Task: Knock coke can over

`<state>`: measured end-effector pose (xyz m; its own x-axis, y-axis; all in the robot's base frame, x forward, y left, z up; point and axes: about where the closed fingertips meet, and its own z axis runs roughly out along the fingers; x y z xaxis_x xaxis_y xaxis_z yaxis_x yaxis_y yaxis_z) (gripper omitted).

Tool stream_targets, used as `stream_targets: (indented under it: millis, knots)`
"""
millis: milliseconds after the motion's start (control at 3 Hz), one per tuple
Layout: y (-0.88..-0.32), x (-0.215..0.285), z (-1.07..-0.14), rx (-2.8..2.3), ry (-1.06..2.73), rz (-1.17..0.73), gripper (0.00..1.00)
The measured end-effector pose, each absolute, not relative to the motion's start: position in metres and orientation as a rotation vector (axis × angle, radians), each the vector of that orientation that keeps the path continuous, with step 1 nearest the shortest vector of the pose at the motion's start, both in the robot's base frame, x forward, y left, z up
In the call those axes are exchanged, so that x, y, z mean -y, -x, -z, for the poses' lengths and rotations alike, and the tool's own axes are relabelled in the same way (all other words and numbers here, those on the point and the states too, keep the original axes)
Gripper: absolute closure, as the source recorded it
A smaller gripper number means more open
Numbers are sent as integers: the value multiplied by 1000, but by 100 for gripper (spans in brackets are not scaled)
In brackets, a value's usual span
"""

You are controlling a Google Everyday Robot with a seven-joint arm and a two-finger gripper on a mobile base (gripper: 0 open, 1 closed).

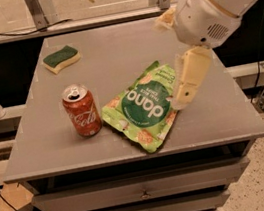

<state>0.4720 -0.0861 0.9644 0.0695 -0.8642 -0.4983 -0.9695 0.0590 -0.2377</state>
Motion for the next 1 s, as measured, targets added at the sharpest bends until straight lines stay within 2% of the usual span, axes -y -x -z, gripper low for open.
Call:
stream_targets:
  millis: [667, 1000]
  knots:
    - [-472, 77, -964, -1802, 1822, -311, 0]
    - [-479, 57, -942, -1756, 1797, -411, 0]
